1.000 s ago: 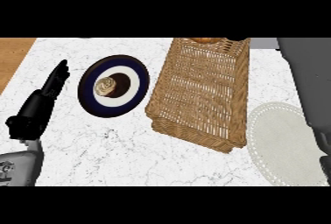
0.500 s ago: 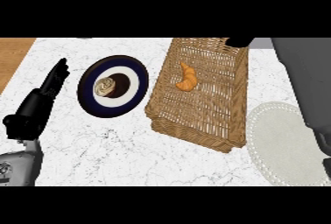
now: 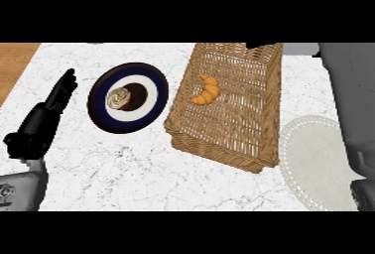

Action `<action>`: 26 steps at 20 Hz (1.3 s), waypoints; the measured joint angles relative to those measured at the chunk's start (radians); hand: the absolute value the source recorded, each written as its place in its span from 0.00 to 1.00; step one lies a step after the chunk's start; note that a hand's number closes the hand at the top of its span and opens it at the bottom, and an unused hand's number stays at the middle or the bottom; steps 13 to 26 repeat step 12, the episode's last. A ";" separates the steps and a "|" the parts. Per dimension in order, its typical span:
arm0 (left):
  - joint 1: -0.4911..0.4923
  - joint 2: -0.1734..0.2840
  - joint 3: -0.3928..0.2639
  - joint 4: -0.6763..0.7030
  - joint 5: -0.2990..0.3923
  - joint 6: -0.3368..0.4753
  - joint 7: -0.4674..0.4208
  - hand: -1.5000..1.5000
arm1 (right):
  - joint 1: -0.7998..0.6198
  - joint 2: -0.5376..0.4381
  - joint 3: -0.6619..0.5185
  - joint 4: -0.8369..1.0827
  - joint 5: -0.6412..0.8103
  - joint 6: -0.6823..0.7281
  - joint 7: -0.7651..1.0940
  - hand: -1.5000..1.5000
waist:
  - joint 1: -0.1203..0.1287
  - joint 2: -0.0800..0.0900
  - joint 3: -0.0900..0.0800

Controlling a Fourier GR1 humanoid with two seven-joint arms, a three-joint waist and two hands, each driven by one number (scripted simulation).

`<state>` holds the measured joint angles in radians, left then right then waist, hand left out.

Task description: Pick the croissant from the placemat and place it in the basket

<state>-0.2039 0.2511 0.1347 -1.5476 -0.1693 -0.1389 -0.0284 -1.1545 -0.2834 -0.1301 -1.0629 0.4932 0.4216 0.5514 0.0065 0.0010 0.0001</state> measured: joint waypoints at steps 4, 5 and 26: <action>0.001 0.005 0.003 0.007 0.001 -0.005 -0.007 0.50 | -0.014 0.011 -0.104 -0.003 -0.020 -0.159 0.019 0.00 | 0.002 0.001 0.000; -0.002 0.009 0.007 0.012 0.003 -0.008 -0.013 0.50 | -0.012 0.001 -0.130 0.000 -0.024 -0.189 0.014 0.00 | 0.002 0.002 0.000; 0.003 0.000 0.004 -0.005 -0.001 -0.002 0.001 0.50 | 0.031 -0.095 -0.283 0.010 -0.057 -0.337 -0.011 0.00 | -0.003 0.001 0.000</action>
